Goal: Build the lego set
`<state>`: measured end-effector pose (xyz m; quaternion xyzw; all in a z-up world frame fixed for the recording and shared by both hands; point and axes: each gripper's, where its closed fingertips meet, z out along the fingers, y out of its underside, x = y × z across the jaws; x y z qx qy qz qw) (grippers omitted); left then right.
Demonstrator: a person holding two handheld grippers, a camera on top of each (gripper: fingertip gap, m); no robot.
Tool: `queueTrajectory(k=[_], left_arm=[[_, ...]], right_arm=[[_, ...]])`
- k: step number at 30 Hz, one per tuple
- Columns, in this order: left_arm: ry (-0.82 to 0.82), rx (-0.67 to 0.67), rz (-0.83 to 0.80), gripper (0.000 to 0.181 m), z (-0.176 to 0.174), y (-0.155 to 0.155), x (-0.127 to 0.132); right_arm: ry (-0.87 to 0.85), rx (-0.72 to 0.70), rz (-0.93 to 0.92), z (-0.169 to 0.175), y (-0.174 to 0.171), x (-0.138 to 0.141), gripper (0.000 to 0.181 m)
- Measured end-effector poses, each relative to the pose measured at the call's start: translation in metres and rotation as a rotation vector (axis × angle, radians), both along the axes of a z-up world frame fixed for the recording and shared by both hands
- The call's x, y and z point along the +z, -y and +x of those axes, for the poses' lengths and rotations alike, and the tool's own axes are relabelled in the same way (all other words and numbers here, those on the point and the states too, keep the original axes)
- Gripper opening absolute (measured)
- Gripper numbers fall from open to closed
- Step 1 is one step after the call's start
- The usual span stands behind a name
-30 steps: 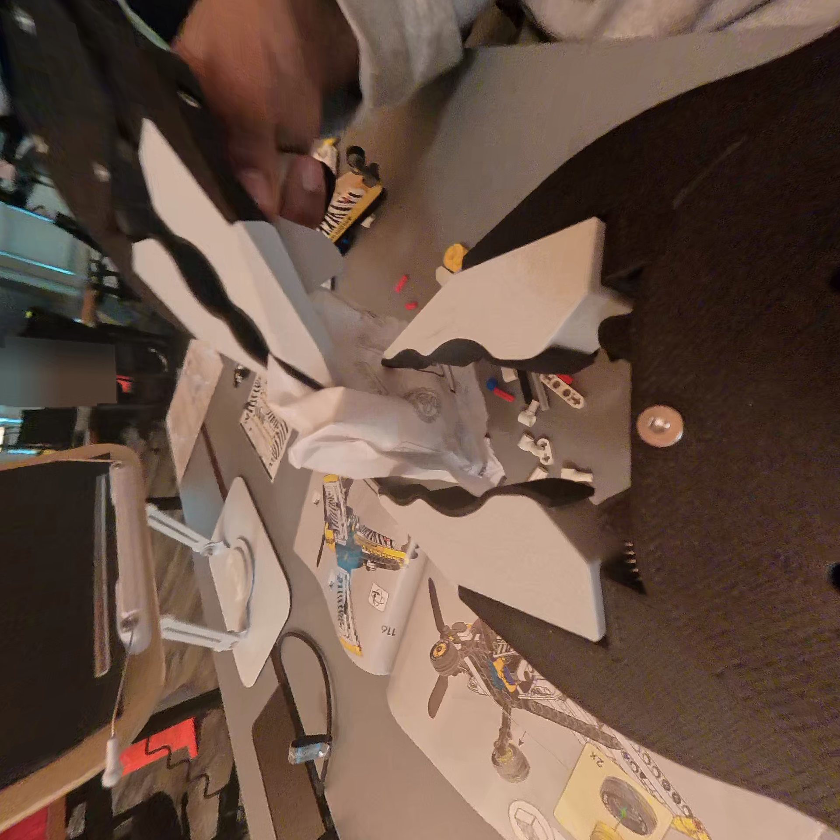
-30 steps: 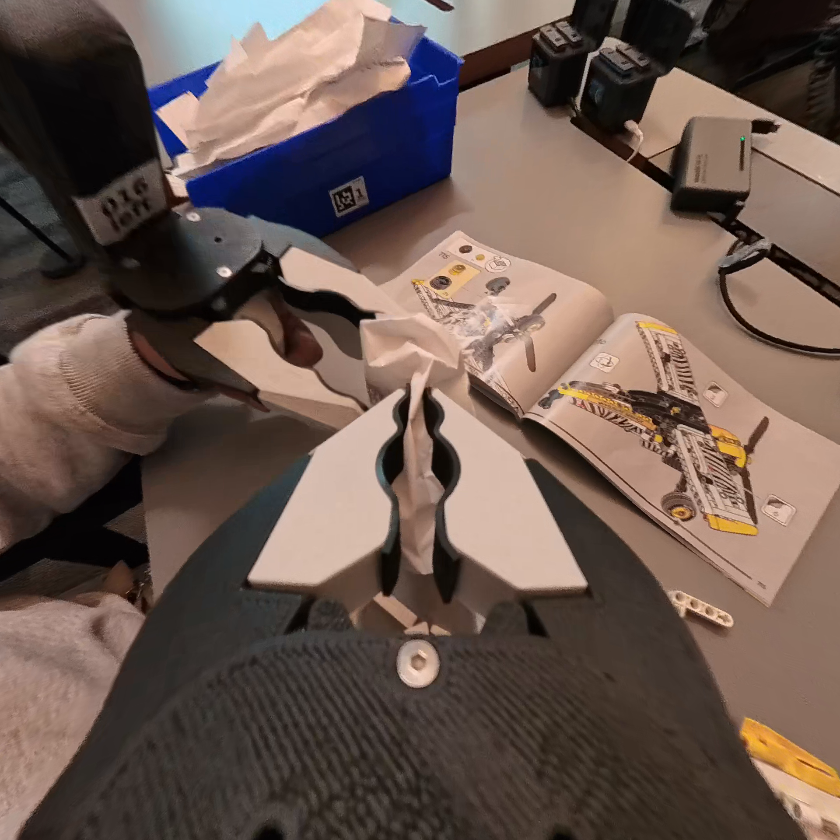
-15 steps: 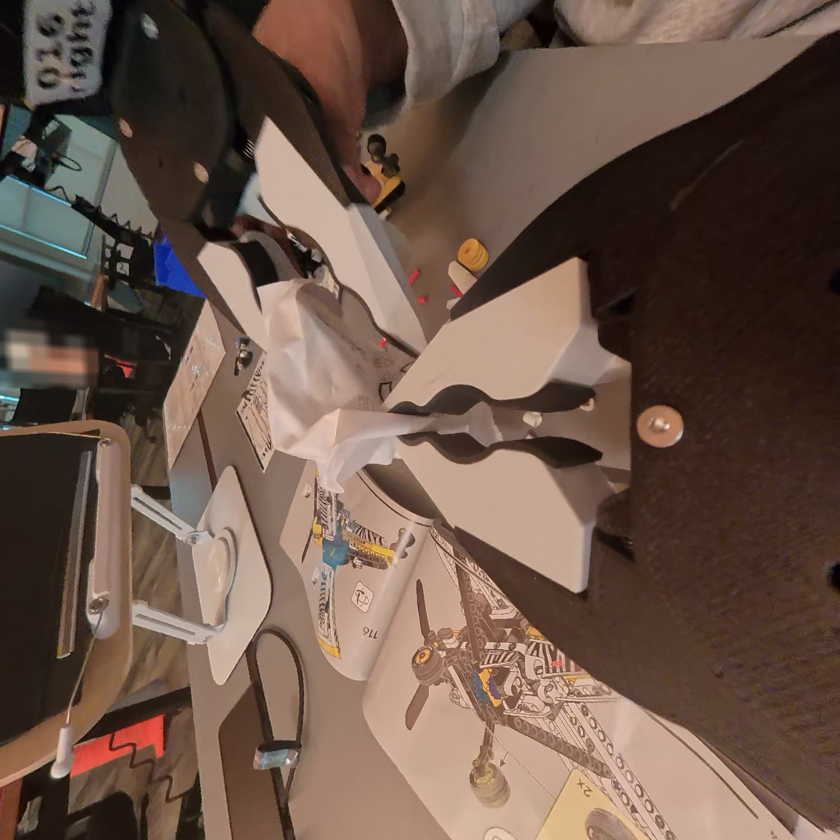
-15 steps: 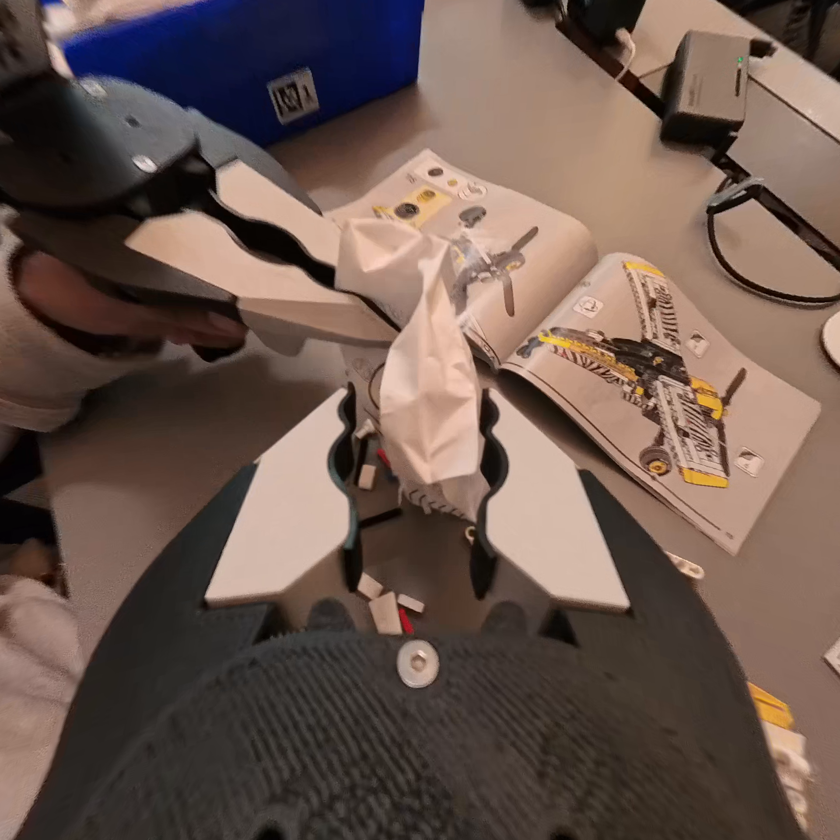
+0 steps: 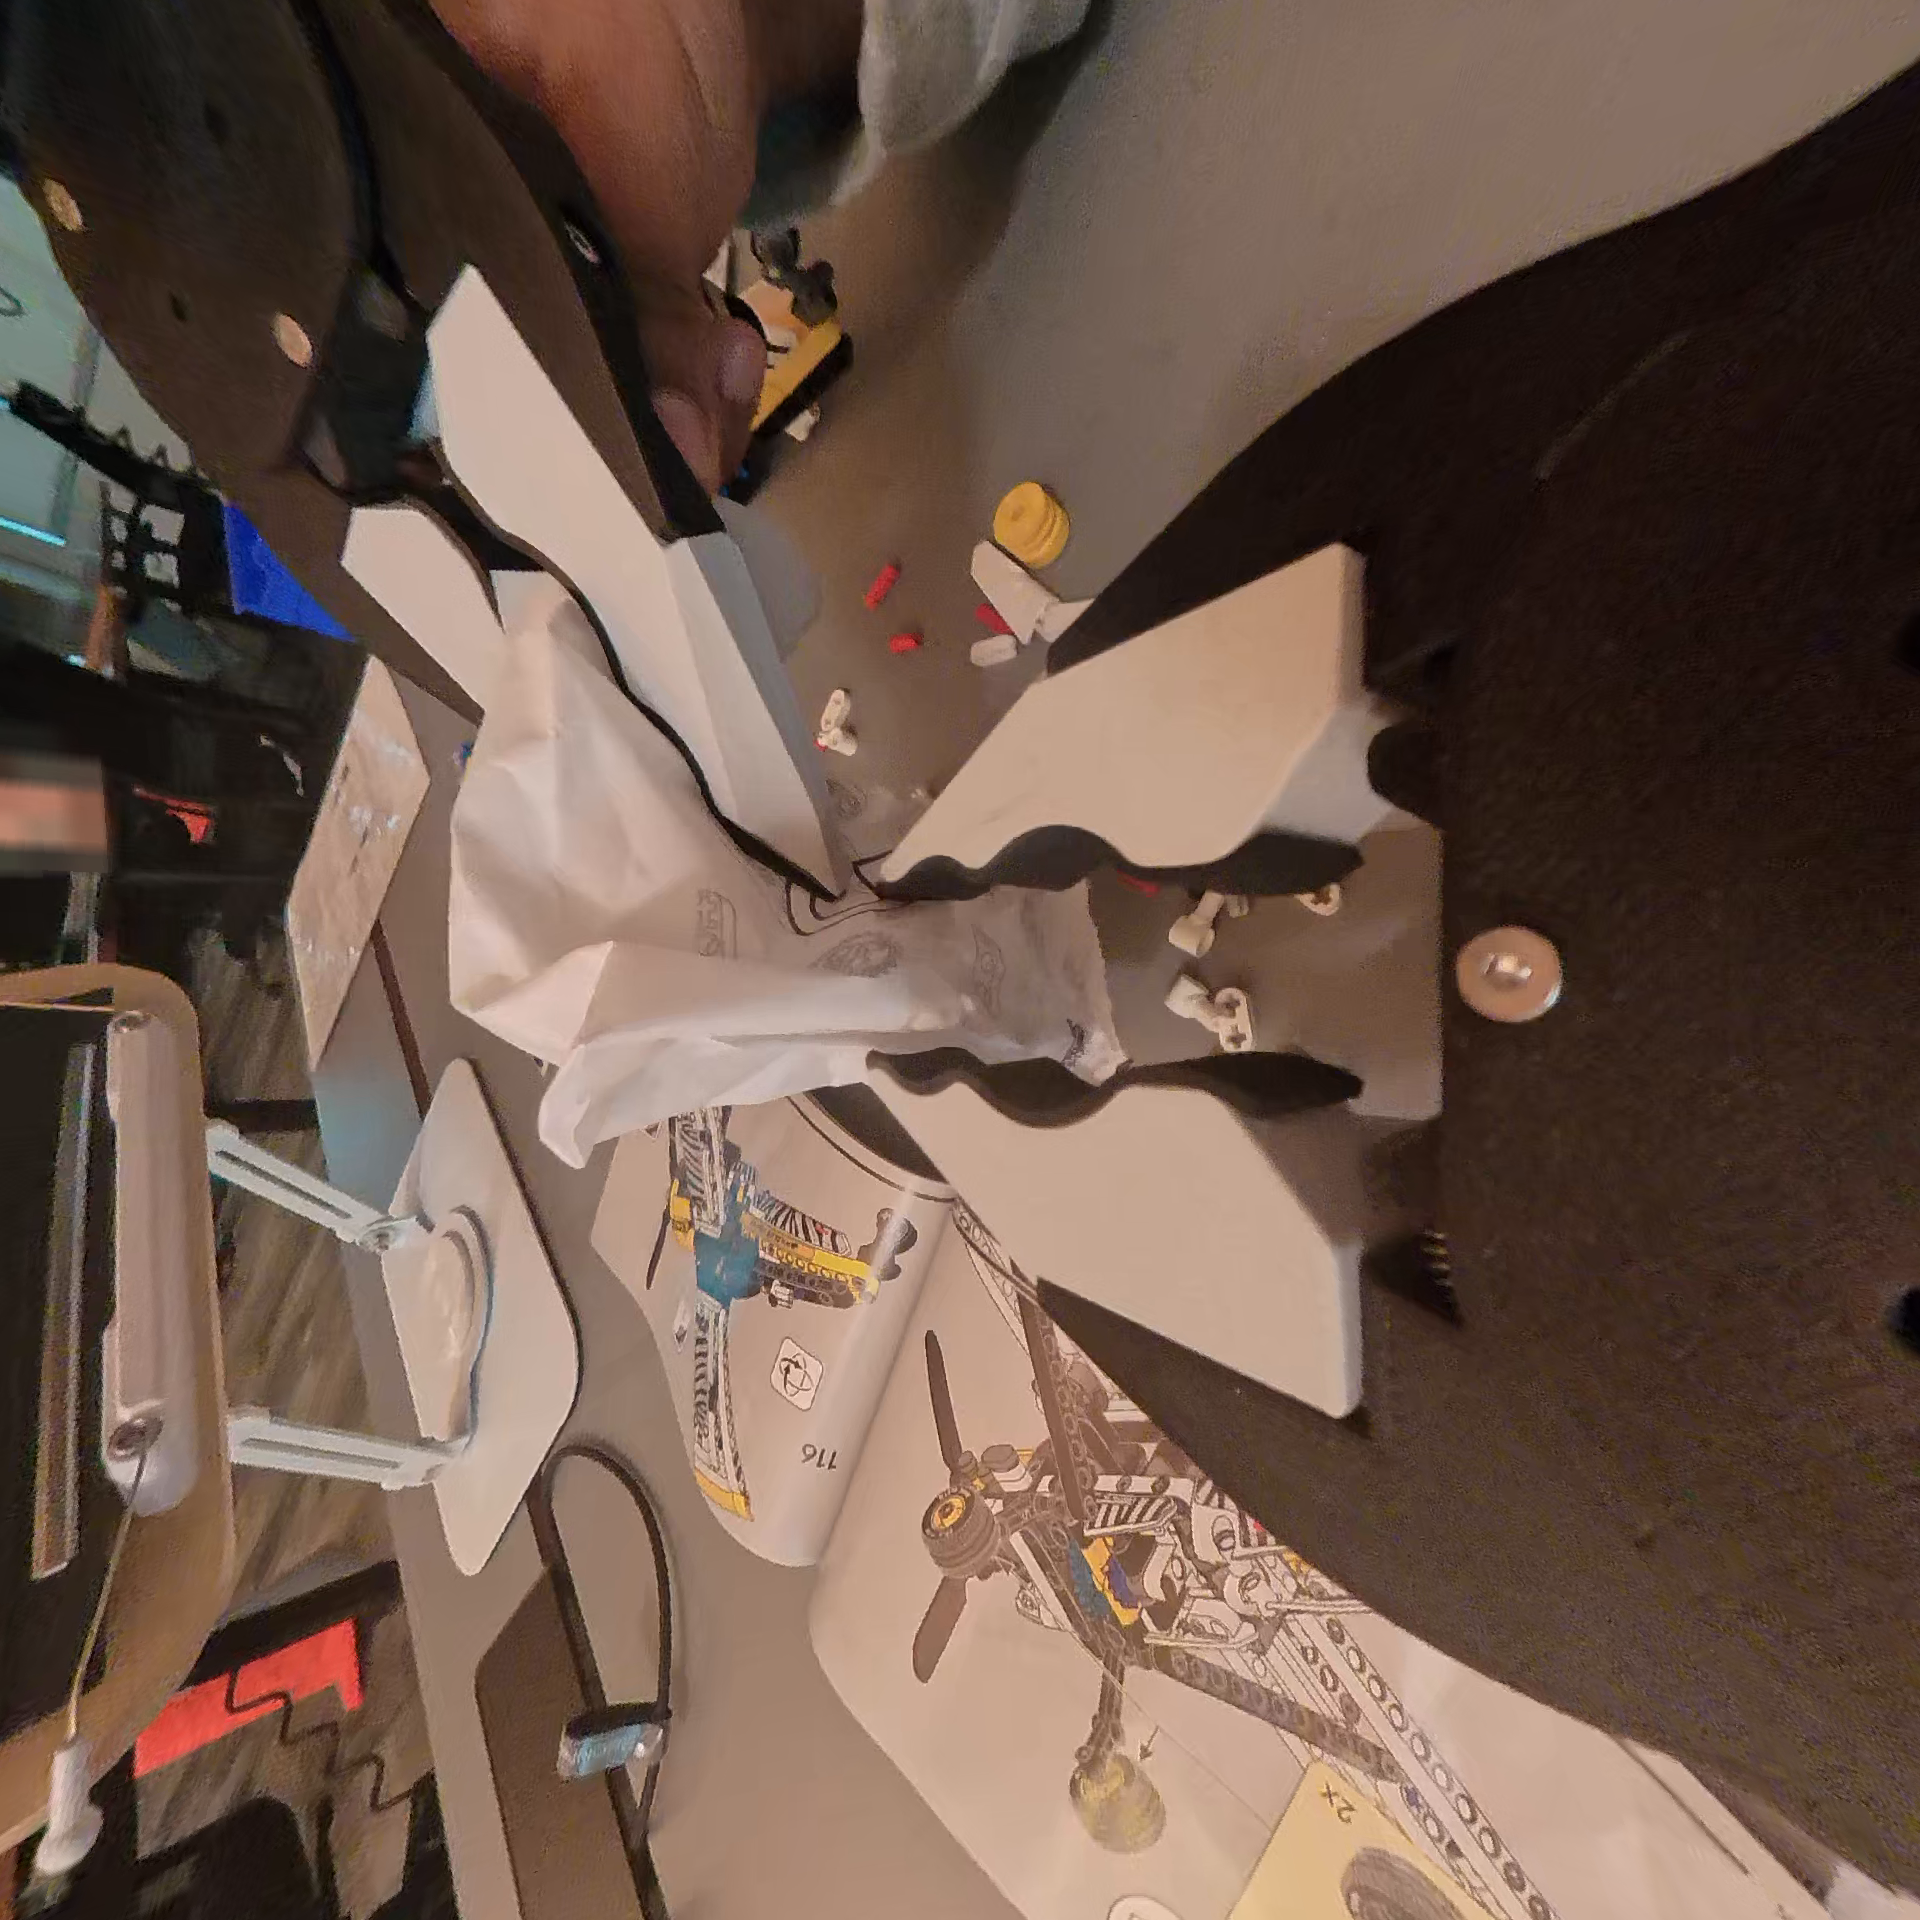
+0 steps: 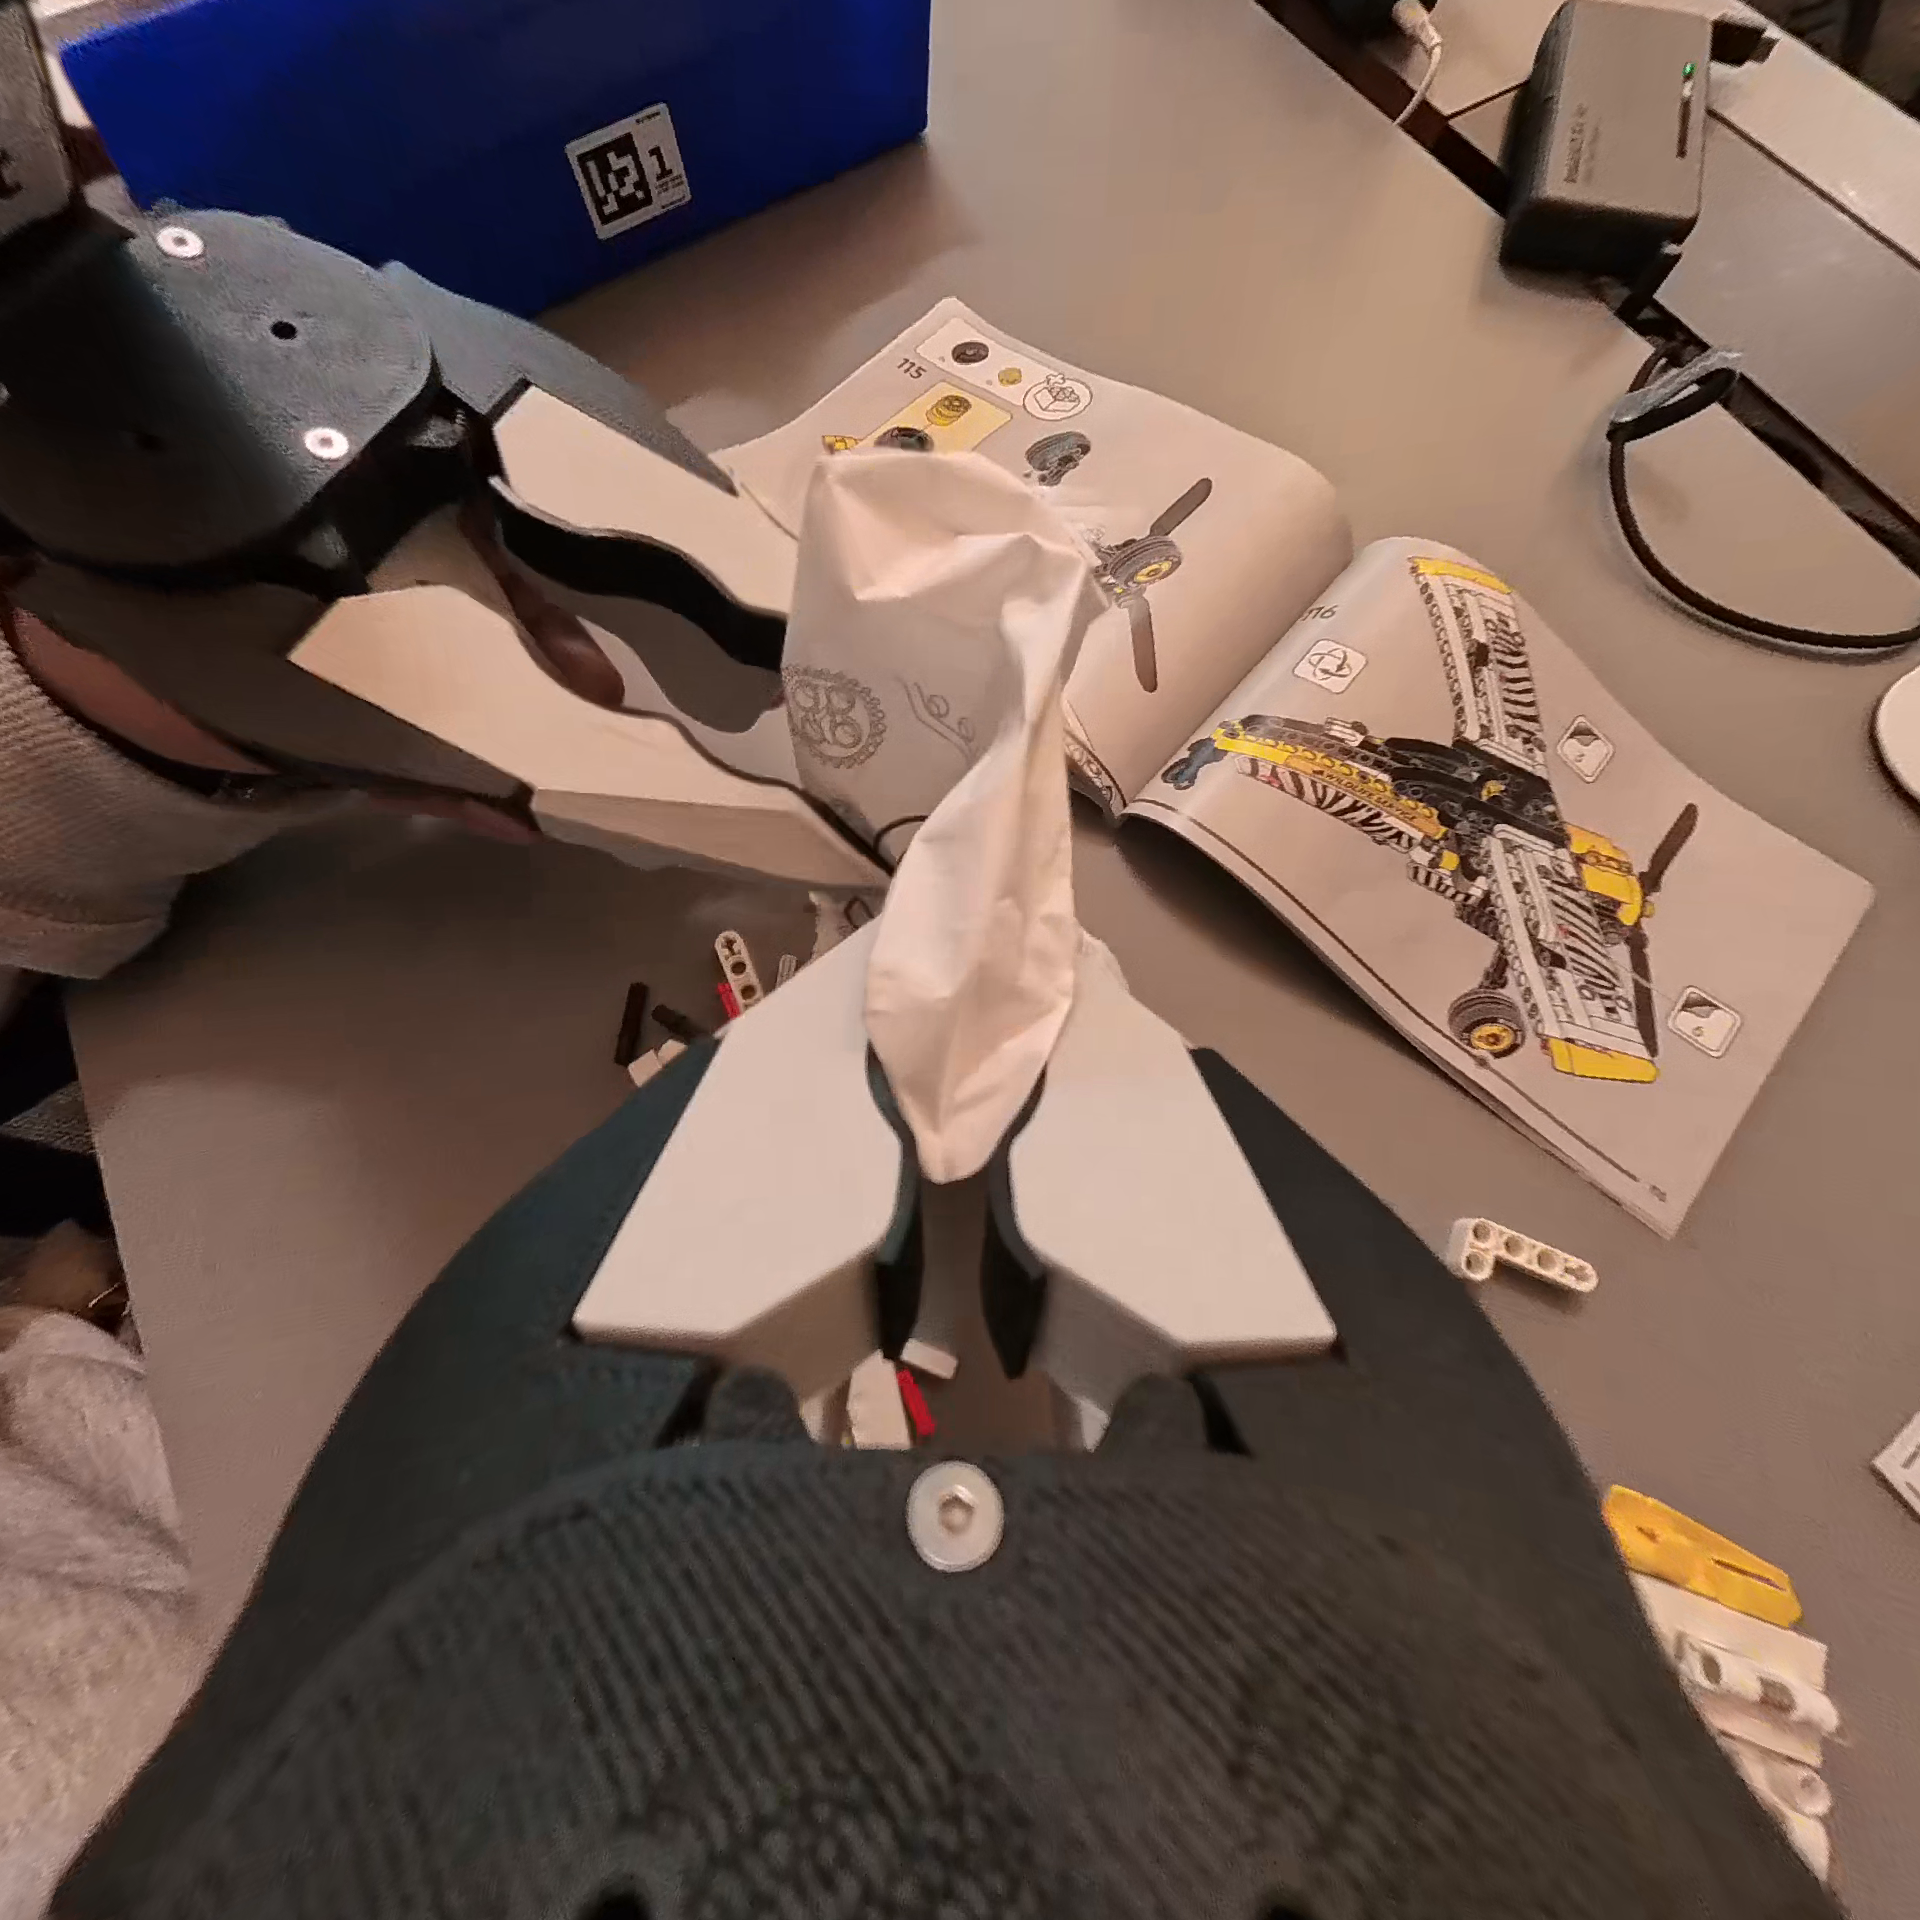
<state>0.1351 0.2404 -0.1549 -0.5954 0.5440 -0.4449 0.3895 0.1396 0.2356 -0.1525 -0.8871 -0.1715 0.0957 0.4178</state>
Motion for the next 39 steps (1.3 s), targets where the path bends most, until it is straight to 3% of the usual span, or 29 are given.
queueTrajectory(k=[5,8,10,13,17,20,22,25,28,32,39], left_arm=[[0.031,0.007,-0.062,0.000,-0.001,-0.004,0.008],[0.055,0.008,-0.108,0.000,-0.002,-0.006,0.011],[0.097,-0.011,-0.187,0.000,-0.002,-0.003,0.018],[0.086,-0.009,-0.190,0.000,-0.001,-0.004,0.014],[0.088,0.023,-0.141,0.000,0.001,-0.005,0.013],[0.125,0.047,-0.098,0.012,0.000,-0.008,0.017],[0.161,0.030,-0.101,0.023,0.000,-0.005,0.023],[0.204,0.025,-0.113,0.016,-0.002,-0.006,0.030],[0.225,0.007,-0.137,0.027,-0.003,-0.003,0.032],[0.231,0.003,-0.091,0.011,-0.005,-0.002,0.032],[0.268,0.073,-0.100,0.009,-0.013,-0.019,0.034]], right_arm=[[-0.015,0.009,0.059,-0.005,-0.001,0.007,0.004],[-0.028,0.027,0.050,-0.012,0.001,0.004,0.048],[-0.008,0.032,0.010,-0.014,0.001,-0.007,0.060],[0.057,-0.011,0.031,-0.005,-0.004,-0.011,0.032],[0.016,-0.018,0.015,-0.004,-0.006,-0.014,0.018],[-0.011,-0.044,0.033,0.001,-0.006,-0.010,0.010],[-0.037,-0.061,0.062,0.005,-0.006,-0.001,0.010],[-0.071,-0.057,0.085,0.005,-0.004,0.009,0.009],[-0.062,-0.055,0.093,0.006,-0.002,0.012,0.008],[-0.035,-0.043,0.097,0.002,0.001,0.013,0.011],[-0.043,-0.076,0.148,0.007,0.025,0.021,0.044]])
